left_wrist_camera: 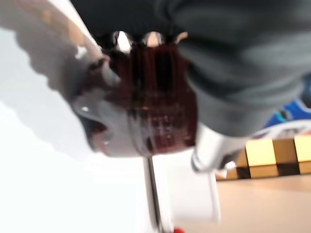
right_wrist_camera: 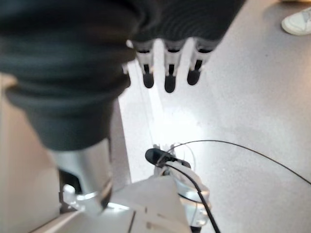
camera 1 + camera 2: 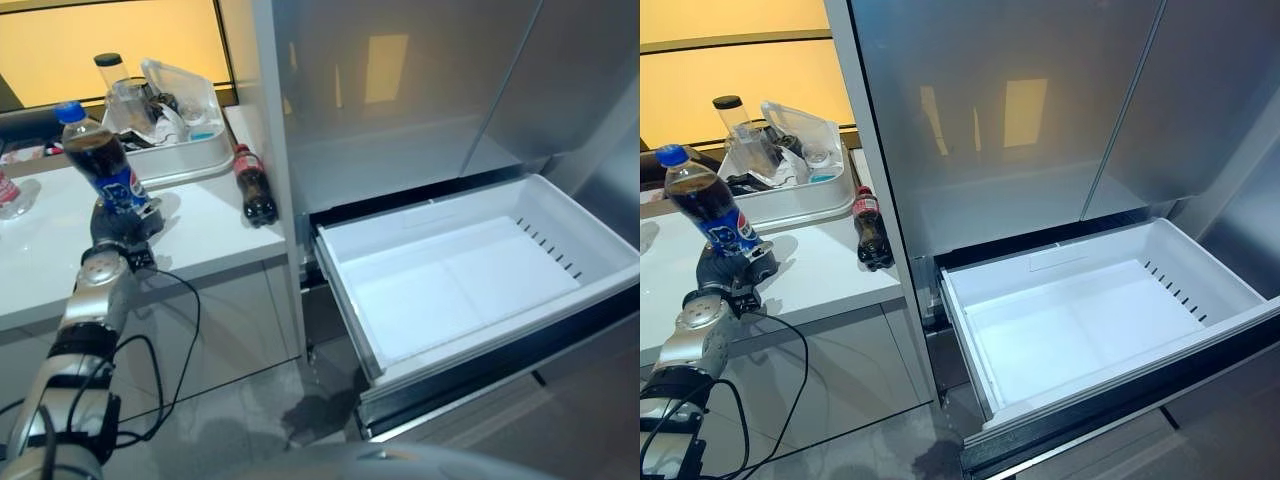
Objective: Take the drinks into the refrigerator
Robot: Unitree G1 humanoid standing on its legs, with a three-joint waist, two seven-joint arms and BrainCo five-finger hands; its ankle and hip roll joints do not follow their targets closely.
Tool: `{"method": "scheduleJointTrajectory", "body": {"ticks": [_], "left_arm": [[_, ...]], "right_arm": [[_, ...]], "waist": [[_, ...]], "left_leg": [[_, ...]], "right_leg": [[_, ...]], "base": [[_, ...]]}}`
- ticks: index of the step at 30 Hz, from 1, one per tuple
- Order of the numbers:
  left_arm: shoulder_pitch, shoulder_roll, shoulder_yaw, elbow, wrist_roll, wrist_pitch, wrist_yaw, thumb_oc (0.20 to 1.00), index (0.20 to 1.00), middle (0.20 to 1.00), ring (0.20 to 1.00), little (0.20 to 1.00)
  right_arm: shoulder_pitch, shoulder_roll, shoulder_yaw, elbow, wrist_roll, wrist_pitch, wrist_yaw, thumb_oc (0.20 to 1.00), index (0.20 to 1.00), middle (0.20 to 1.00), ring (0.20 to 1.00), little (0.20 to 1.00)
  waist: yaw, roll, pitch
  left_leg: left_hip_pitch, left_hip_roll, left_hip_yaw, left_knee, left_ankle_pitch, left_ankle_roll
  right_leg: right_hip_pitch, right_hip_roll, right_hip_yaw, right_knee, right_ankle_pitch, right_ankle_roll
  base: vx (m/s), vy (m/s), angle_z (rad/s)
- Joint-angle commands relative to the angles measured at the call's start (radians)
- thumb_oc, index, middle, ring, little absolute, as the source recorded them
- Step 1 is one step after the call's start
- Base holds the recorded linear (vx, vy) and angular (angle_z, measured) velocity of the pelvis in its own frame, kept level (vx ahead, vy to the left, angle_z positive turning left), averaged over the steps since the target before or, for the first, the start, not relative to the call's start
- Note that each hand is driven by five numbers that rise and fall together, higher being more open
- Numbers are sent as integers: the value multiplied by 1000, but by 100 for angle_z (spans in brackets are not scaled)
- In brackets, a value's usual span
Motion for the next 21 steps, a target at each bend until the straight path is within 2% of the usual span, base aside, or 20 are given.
{"method": "scheduleJointTrajectory", "body": {"ticks": [1,11,17,21], "left_arm": [[-64,-39,17,-91,29,-60,4,200,200,200,200,200],[137,-177,84,-312,1,-92,-13,200,200,200,200,200],[244,-202,116,-443,9,-91,-56,200,200,200,200,200],[348,-219,144,-568,22,-90,-107,200,200,200,200,200]], "right_arm": [[-66,2,35,29,40,-11,-19,1000,1000,1000,1000,1000],[-87,-13,-17,29,44,-18,-25,1000,1000,1000,1000,1000],[-96,-16,-40,19,50,-23,-23,1000,1000,1000,1000,1000],[-96,-17,-98,20,103,-36,-20,1000,1000,1000,1000,1000]], "waist": [[-46,4,31],[-25,-8,38],[-15,-8,41],[-5,-10,44]], "left_leg": [[14,-2,-5,2,-43,4],[3,-3,-27,2,-38,7],[0,-3,-35,2,-39,10],[-2,-4,-39,2,-40,13]], "right_leg": [[5,-41,-7,5,12,103],[7,-43,-15,5,12,96],[8,-43,-19,5,12,95],[7,-42,-20,5,11,92]], "base": [[0,0,0],[-14,-3,-3],[0,0,0],[0,0,0]]}}
